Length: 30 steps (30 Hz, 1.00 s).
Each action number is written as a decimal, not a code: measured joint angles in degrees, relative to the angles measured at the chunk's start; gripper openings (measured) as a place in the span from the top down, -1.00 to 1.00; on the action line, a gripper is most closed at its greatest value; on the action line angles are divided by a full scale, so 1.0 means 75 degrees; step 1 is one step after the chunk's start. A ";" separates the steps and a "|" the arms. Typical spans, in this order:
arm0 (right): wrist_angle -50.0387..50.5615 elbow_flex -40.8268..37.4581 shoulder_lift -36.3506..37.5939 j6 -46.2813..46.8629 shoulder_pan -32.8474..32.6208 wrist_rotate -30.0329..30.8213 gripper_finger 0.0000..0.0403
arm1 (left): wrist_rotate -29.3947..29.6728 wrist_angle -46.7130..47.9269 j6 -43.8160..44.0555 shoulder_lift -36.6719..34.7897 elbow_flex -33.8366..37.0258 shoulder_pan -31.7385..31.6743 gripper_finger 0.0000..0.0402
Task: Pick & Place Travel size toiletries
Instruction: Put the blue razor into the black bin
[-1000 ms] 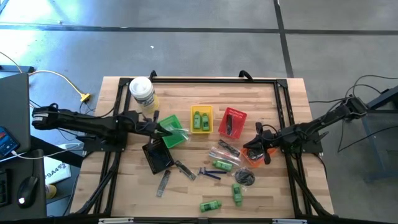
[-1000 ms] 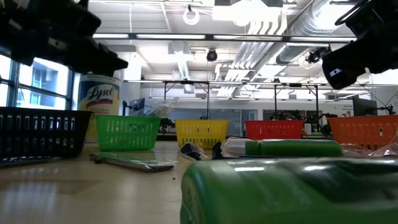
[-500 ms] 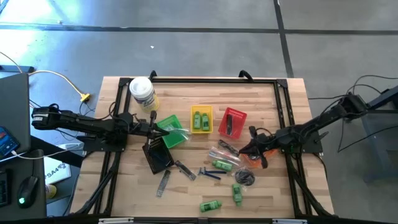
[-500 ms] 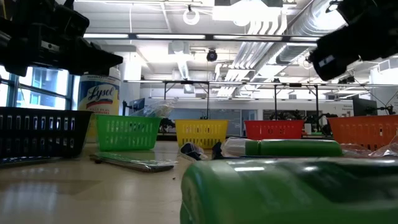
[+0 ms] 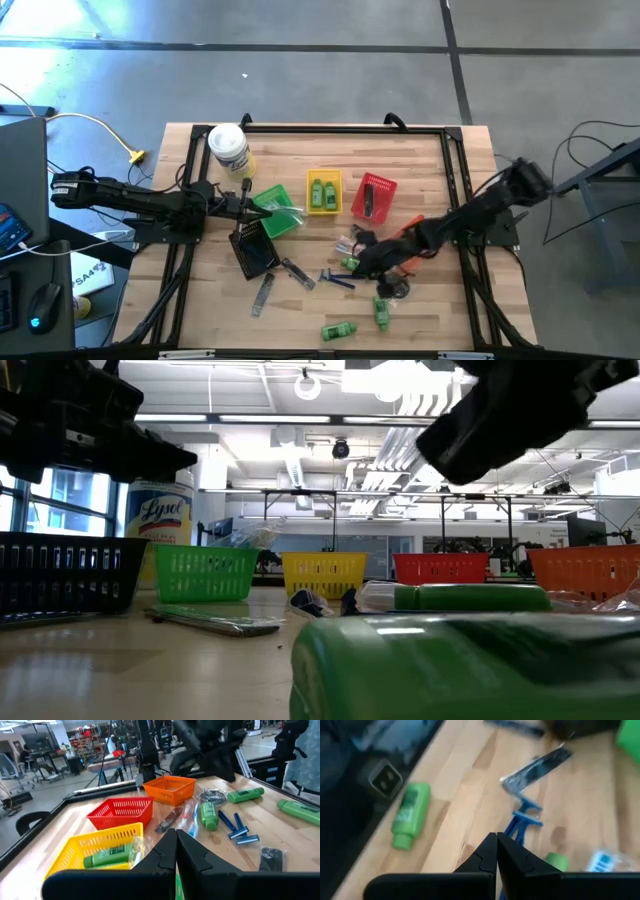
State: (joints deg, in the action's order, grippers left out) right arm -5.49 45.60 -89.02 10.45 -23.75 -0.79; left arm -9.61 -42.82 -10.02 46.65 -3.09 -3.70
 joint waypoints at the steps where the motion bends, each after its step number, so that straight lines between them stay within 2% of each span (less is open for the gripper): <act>1: 0.0244 0.0228 -0.0238 -0.0104 0.0002 -0.0057 0.99 | 0.0000 0.0008 0.0000 -0.0003 0.0000 0.0000 1.00; 4: 0.0811 0.0787 -0.0823 -0.0197 0.0076 -0.0272 0.99 | 0.0000 0.0092 0.0003 0.0000 -0.0003 0.0000 1.00; 7: 0.0826 0.1187 -0.1314 -0.0195 0.0178 -0.0734 0.99 | -0.0009 0.0089 0.0008 -0.0003 -0.0003 0.0000 1.00; 9: 0.0849 0.1395 -0.1555 -0.0197 0.0195 -0.0743 0.97 | -0.0041 0.0096 0.0064 -0.0003 -0.0003 0.0000 1.00; 13: 0.1295 0.1629 -0.1805 -0.0214 0.0171 -0.0689 0.82 | -0.0046 0.0094 0.0204 -0.0003 -0.0003 0.0000 1.00; 22: 0.2155 0.1636 -0.1908 -0.0226 -0.0023 0.0532 0.28 | -0.0061 0.0127 0.0222 -0.0003 -0.0003 0.0000 1.00; 26: 0.2151 0.1636 -0.1908 -0.0225 -0.0089 0.0662 0.18 | -0.0061 0.0124 0.0220 -0.0003 -0.0006 0.0000 1.00; 30: 0.2112 0.1636 -0.1989 -0.0226 -0.0087 0.0699 0.18 | -0.0061 0.0124 0.0219 -0.0003 -0.0006 0.0000 1.00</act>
State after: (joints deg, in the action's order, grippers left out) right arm 10.35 57.87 -103.94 8.75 -24.40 4.45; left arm -10.07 -41.89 -8.38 46.63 -3.14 -3.70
